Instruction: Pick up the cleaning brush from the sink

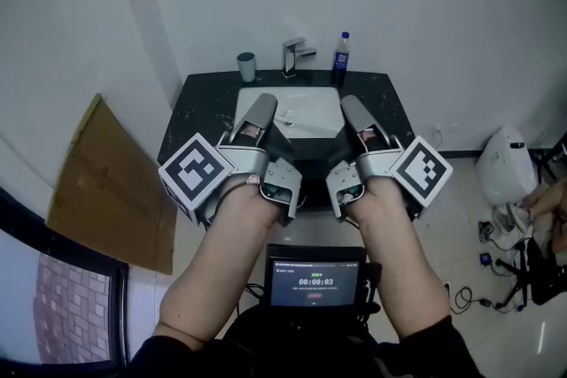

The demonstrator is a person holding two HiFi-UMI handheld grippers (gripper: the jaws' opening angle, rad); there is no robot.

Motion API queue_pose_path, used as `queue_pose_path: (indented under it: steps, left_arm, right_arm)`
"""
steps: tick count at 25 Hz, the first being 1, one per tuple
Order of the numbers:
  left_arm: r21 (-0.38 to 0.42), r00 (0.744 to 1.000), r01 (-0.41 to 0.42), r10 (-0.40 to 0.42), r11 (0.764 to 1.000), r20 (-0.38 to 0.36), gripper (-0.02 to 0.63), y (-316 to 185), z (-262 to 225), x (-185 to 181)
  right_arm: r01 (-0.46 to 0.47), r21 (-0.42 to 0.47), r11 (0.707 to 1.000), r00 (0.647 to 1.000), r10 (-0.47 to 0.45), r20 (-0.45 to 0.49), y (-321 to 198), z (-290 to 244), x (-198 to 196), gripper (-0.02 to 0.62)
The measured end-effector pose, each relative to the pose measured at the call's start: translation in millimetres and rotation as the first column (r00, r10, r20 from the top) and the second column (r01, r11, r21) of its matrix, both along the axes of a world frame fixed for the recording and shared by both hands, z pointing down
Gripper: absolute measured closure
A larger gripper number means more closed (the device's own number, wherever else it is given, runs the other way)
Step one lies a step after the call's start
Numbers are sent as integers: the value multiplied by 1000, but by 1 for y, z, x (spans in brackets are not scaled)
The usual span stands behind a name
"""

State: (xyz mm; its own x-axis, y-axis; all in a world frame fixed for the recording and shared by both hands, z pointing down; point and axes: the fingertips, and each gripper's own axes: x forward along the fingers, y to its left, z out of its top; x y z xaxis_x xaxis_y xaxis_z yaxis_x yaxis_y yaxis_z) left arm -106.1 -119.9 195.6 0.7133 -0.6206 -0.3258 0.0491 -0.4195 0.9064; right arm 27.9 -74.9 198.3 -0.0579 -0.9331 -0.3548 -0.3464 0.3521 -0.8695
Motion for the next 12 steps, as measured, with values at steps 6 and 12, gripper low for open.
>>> queue_pose_path:
  steps: [6,12]
  left_arm:
    - [11,1000,-15,15,1000,0,604,1,-5,3]
    - [7,1000,-18,18,1000,2,604,1,-4,4]
  right_arm:
    - [-1,15,1000,1000,1,6,0,-4,1,588]
    - [7,19,1000,1000,-7,-3,1,-7,-2,588]
